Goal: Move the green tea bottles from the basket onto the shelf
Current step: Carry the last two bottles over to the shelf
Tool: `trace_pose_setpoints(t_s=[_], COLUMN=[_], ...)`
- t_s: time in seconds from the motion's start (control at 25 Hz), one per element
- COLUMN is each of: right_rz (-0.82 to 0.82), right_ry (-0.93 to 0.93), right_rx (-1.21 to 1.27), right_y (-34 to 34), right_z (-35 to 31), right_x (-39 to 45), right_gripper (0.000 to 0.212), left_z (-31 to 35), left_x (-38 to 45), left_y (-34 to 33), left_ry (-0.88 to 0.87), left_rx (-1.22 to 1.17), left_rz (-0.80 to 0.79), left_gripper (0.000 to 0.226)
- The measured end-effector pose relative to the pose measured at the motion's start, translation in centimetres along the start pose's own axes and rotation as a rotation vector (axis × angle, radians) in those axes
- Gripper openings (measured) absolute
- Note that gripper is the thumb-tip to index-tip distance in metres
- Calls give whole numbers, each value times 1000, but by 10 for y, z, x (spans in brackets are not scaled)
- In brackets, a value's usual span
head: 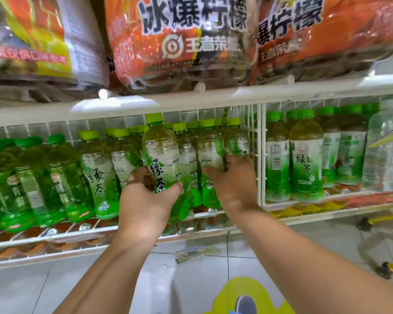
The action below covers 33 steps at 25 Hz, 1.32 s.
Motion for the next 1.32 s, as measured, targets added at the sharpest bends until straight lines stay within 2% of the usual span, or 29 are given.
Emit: trace_pose_setpoints(t_s=[0.12,0.24,0.36,0.56,0.72,0.88,1.0,1.08,1.24,1.32], right_rz=[16,3,7,8,15,14,-79,-168,-422,-461], right_ry=[105,180,196,213,264,256,178,198,211,265], right_rx=[-132,-250,-278,-242,-238,-213,-260,-354,-561,-641], right_y=[3,0,-5,-6,-7,-8,-3,9,32,45], right_z=[-3,-6,-5,-1,3,4,1,-6,-25,-38], right_x=[-1,1,-1,-5,-10,-13,-15,-23,-48,-64], right_gripper=[48,48,55,49,45,42,47,51,69,77], left_z=[-9,-17,-21,-31,-41,-41,-41,-34,-4,16], left_x=[6,12,14,9,2,2,1,-4,-13,-25], left_y=[-6,-12,-18,-20,-26,-23,-12,-1,28,44], left_ry=[4,14,-36,-80,-17,-19,-38,-66,-178,-279], left_rx=[-3,40,76,213,146,112,146,237,620,772], left_rz=[16,11,34,7,-46,-41,-116,-190,-257,-244], left_gripper=[39,52,46,48,58,84,87,89,87,86])
Point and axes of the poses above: each hand's wrist, its own x-axis towards the middle knuckle, its own y-axis out of the back of the hand, z = x × y, the point moved 5 cm from there along x, towards the middle knuckle, and after that the axes turned 3 degrees about -y, right-handed, at the moved point
